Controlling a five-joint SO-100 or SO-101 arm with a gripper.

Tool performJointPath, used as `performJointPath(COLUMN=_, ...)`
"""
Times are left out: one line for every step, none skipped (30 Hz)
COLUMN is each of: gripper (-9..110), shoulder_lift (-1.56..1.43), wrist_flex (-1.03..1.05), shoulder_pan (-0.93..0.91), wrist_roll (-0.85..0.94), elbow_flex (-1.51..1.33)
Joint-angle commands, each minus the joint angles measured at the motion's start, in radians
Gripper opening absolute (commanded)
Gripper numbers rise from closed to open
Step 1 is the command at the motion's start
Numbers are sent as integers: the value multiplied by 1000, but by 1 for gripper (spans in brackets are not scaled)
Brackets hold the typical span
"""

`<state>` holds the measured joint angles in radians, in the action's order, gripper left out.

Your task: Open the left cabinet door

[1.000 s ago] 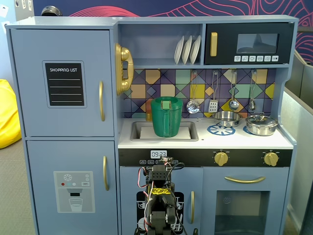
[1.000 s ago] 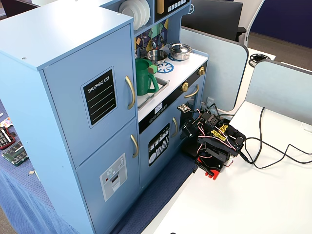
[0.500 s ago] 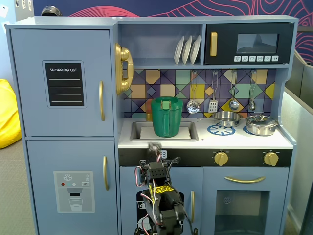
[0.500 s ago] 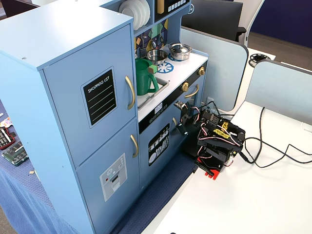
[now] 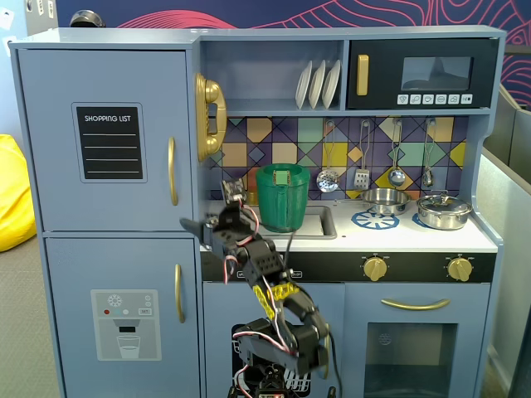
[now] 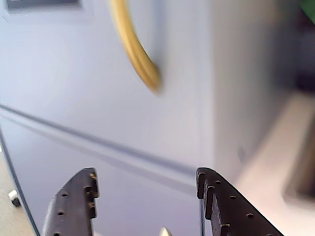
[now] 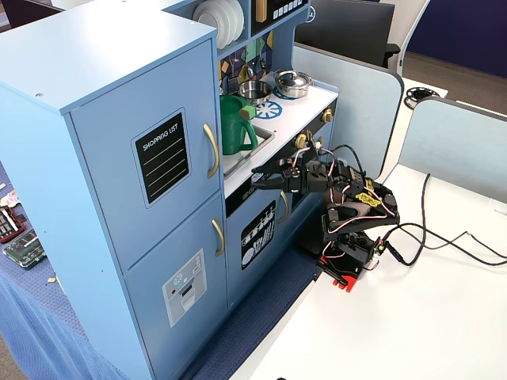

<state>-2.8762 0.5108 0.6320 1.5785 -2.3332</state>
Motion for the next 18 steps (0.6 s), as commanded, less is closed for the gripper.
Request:
performJointPath(gripper=25, shoulder_lift=129, wrist_flex=-81, shoulder_pan=44, wrist_roll=52, elbow_flex=190)
performJointPath(gripper=26, shoulder_lift=156, wrist_flex=-98, shoulder_pan=52, wrist_roll=67, elbow_flex=213)
performJointPath(gripper=26, shoulder_lift=179, wrist_flex=-117, shoulder_pan=60, wrist_roll=74, elbow_flex=236)
performJointPath(gripper=26, shoulder_lift=204, wrist_flex=-124, shoulder_pan=63, wrist_roll=78, elbow_flex=261)
performJointPath(gripper=26, shoulder_lift=227, wrist_flex=-129, shoulder_pan=61, wrist_roll=81, elbow_flex=282)
performJointPath(gripper=26, shoulder_lift=249, wrist_flex=-137, shoulder_pan=58, wrist_roll=80, elbow_flex=302)
performJointPath(gripper=26, shoulder_lift=268, wrist_flex=-146, shoulder_pan=58, wrist_roll=81, elbow_flex=319)
performJointPath(gripper=26, shoulder_lift=291, wrist_flex=-156, shoulder_pan=58, wrist_roll=86, elbow_flex=336)
performJointPath(gripper=26, shoulder_lift=313, wrist_flex=-160, shoulder_pan=61, wrist_roll=89, elbow_flex=356)
performJointPath(gripper=26, shoulder_lift=337, wrist_flex=-160, shoulder_pan=63, wrist_roll=91, elbow_flex=376)
performJointPath(gripper=26, shoulder_lift=365, wrist_flex=-163, shoulder_pan=60, wrist_roll=91, elbow_flex=397)
performJointPath(gripper=25, shoulder_lift=393, wrist_flex=-166, shoulder_pan=57, wrist_roll=94, elbow_flex=417)
performJointPath(gripper=25, shoulder_lift=420, wrist_flex=-169, shoulder_pan=58, wrist_roll=100, elbow_flex=439)
performJointPath(gripper=25, shoulder_lift=446, wrist_flex=-175, shoulder_pan=64, wrist_roll=104, elbow_flex=460)
performJointPath(gripper=25, shoulder_lift=469, wrist_flex=-183, shoulder_pan=71, wrist_roll=112, elbow_flex=477)
performJointPath(gripper=25, shoulder_lift=494, wrist_flex=-190, shoulder_pan=74, wrist_roll=120, elbow_flex=494)
performJointPath(gripper=25, shoulder_lift=517, wrist_flex=-195, shoulder_pan=78, wrist_roll=121, elbow_flex=509)
performJointPath(gripper=25, shoulder_lift=535, wrist_flex=-202, shoulder_pan=83, wrist_roll=129, elbow_flex=520)
